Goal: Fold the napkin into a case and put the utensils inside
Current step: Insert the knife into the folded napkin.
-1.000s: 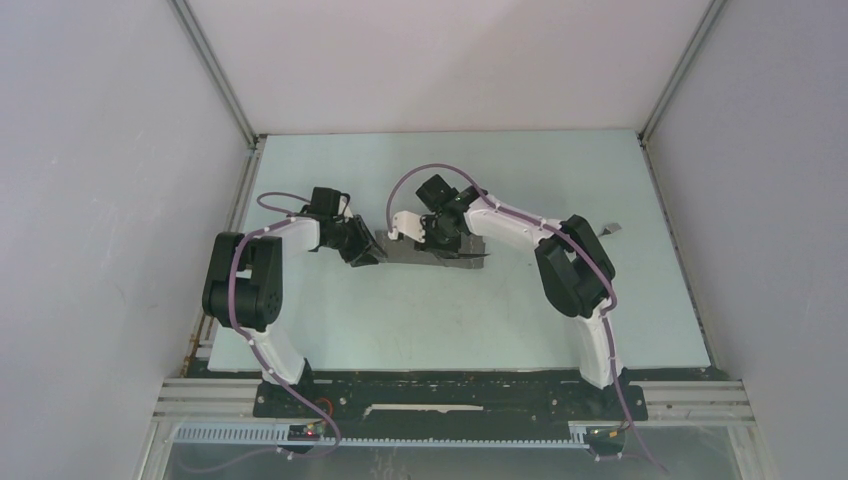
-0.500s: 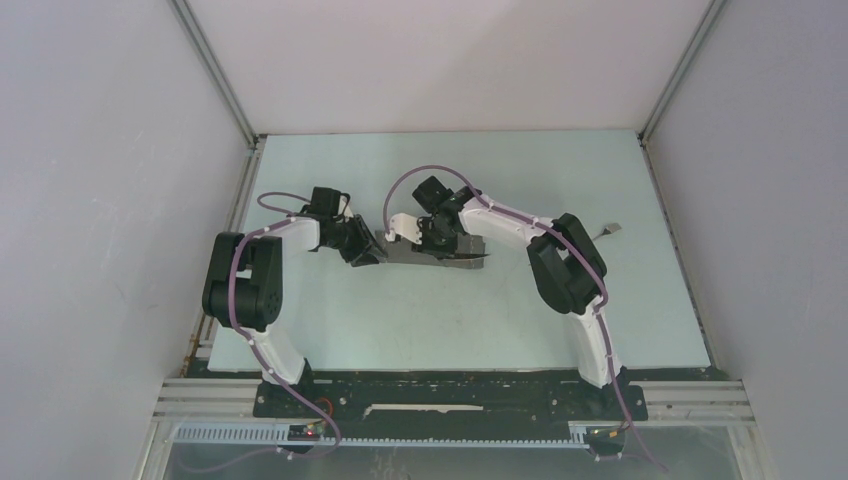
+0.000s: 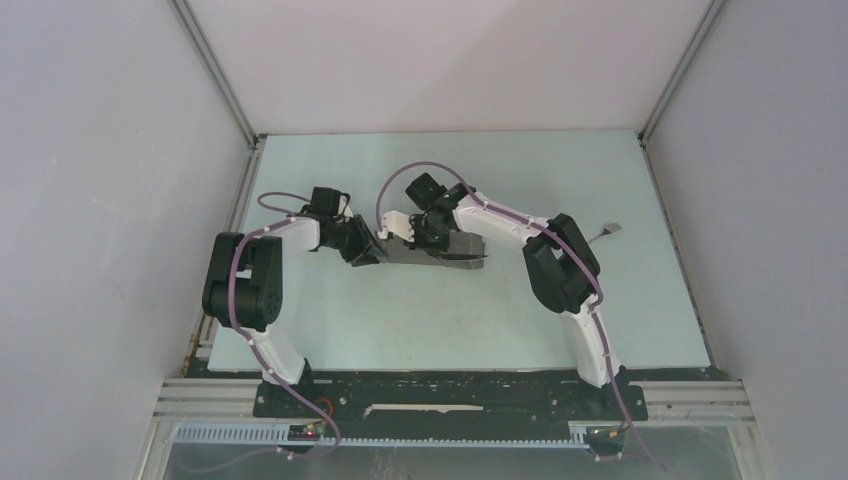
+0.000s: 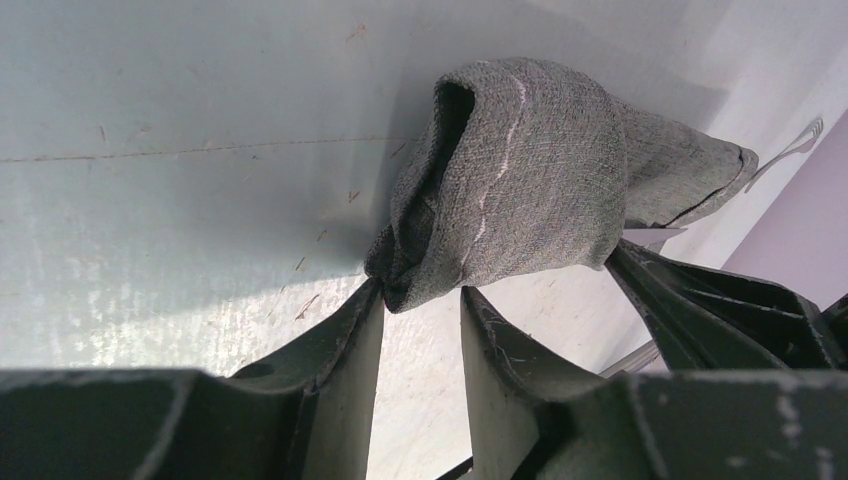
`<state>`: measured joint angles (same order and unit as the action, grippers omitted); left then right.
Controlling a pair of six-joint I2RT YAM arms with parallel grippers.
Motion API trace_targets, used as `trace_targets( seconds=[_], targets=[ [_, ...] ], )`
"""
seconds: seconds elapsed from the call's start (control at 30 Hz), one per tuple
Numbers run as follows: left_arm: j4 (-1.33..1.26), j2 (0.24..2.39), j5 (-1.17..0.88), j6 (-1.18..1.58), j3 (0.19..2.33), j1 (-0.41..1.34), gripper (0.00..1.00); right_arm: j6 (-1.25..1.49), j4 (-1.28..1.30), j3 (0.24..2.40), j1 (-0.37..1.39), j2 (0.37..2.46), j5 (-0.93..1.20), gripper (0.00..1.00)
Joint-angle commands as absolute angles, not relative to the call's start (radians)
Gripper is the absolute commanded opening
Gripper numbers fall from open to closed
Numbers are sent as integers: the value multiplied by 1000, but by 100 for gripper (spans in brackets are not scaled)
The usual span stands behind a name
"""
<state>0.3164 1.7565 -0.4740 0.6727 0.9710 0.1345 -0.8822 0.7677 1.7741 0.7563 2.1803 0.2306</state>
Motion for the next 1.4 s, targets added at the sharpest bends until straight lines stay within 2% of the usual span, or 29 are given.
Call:
trace_targets(
  seconds=[0.0, 0.07, 0.13, 0.23, 0.37, 0.57, 1.2, 1.37],
  targets=[
    [300, 1758, -488, 672, 999, 135, 39, -887, 787, 1821, 777, 2203, 263, 0],
    [299, 1757, -490, 672, 999, 136, 39, -877, 785, 1817, 775, 2200, 252, 2],
    [299, 1757, -490, 672, 999, 135, 39, -849, 775, 1796, 766, 2179, 229, 18],
    [299, 1758, -492, 670, 998, 135, 39, -814, 749, 1676, 734, 2071, 205, 33],
    [294, 1766, -501, 673, 998, 135, 39, -812, 699, 1476, 697, 1895, 186, 39],
    [289, 1762, -505, 675, 996, 136, 38, -850, 697, 1335, 616, 1803, 209, 38],
    [288, 1765, -505, 676, 998, 135, 38, -905, 655, 1399, 671, 1922, 213, 42],
    [288, 1766, -506, 675, 999, 135, 39, -916, 664, 1421, 672, 1951, 209, 37]
  ],
)
